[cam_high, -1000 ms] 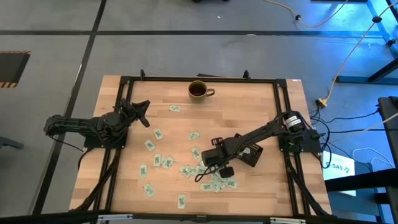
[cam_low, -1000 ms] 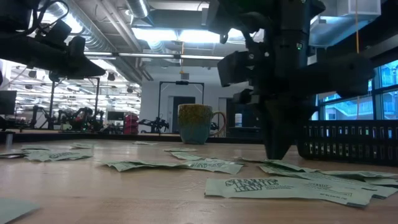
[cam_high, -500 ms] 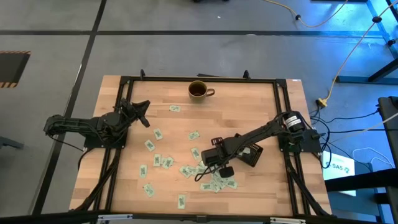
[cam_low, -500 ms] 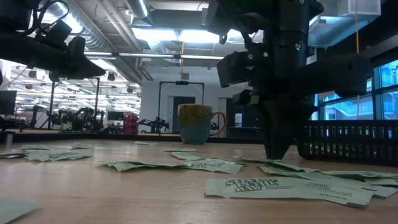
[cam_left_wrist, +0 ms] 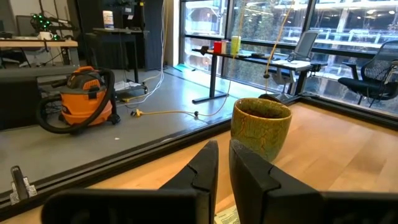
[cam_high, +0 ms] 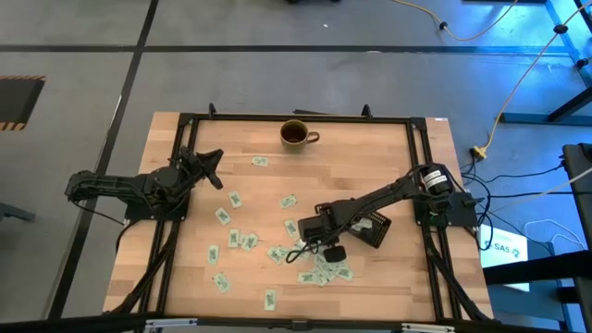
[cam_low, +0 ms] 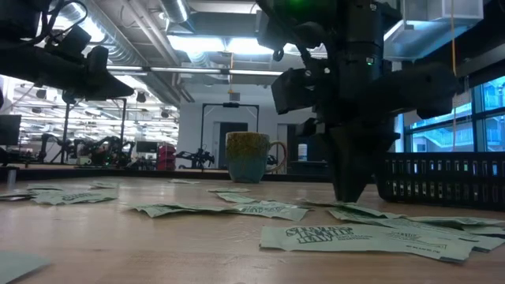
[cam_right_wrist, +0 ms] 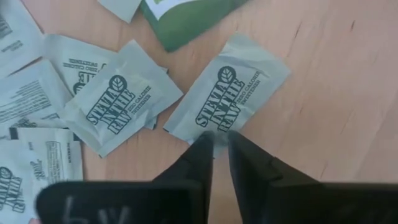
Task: Pick and place Stevia / Truvia into bins
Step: Put the stevia packet into the black bin
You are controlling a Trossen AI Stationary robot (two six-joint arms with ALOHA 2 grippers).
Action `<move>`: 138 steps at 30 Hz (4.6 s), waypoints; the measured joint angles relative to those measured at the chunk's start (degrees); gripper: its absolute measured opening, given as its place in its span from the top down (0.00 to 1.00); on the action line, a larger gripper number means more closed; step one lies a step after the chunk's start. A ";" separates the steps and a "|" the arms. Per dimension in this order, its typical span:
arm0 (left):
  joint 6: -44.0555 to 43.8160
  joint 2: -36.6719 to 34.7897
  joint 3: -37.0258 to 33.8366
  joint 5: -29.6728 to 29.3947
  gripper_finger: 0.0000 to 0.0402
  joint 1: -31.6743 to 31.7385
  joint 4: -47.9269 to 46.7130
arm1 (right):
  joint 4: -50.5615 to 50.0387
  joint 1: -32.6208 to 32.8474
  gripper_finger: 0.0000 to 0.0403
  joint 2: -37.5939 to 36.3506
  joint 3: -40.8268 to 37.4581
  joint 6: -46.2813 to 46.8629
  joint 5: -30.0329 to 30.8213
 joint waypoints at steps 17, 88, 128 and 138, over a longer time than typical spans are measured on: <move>0.00 0.00 0.00 -0.02 0.92 0.00 0.00 | -0.02 -0.40 0.90 0.02 -0.02 1.05 -0.08; -0.01 -0.02 0.00 0.21 0.92 0.00 0.04 | -13.84 -0.95 0.83 -23.20 -19.62 42.05 0.30; 0.00 -0.02 0.00 0.02 0.92 0.00 0.03 | -10.29 15.24 0.79 -1.88 5.07 47.59 4.64; 0.00 -0.02 0.00 0.29 0.92 0.00 0.04 | -8.77 14.81 0.79 -1.79 2.06 64.81 2.96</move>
